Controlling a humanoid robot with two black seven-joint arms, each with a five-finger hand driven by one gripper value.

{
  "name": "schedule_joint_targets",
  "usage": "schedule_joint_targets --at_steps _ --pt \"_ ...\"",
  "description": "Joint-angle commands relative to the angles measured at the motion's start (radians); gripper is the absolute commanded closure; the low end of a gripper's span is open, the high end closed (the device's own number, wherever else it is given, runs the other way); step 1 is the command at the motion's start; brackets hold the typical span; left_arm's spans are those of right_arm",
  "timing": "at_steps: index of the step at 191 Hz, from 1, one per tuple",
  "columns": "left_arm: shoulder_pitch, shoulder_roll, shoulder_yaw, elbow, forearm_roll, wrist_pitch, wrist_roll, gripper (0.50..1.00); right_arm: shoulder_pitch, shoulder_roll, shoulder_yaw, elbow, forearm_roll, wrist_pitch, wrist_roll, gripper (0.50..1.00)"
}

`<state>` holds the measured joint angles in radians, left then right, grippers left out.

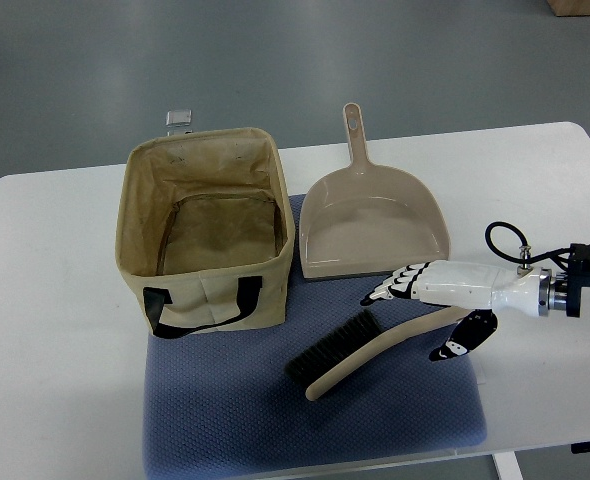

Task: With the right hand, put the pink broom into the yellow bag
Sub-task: 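Close the right hand fingers around the brush handle near its bristles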

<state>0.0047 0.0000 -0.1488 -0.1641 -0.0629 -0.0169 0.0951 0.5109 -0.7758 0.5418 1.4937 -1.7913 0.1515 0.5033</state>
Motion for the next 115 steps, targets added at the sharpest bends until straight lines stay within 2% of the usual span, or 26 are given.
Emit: schedule_joint_targets --at_steps 1,15,37,67,115 --pt "0.000 0.000 0.000 0.000 0.000 0.000 0.000 0.500 0.000 0.001 -0.020 -0.001 -0.031 -0.020 -0.019 0.630" --pt "0.000 0.000 0.000 0.000 0.000 0.000 0.000 0.500 0.000 0.003 -0.022 -0.001 -0.046 -0.021 -0.023 0.660" --pt "0.000 0.000 0.000 0.000 0.000 0.000 0.000 0.500 0.000 0.006 -0.023 -0.003 -0.063 -0.021 -0.065 0.705" --pt "0.000 0.000 0.000 0.000 0.000 0.000 0.000 0.500 0.001 0.010 -0.023 -0.010 -0.085 -0.030 -0.103 0.789" --pt "0.000 0.000 0.000 0.000 0.000 0.000 0.000 0.500 0.000 0.015 -0.025 -0.013 -0.103 -0.038 -0.111 0.801"
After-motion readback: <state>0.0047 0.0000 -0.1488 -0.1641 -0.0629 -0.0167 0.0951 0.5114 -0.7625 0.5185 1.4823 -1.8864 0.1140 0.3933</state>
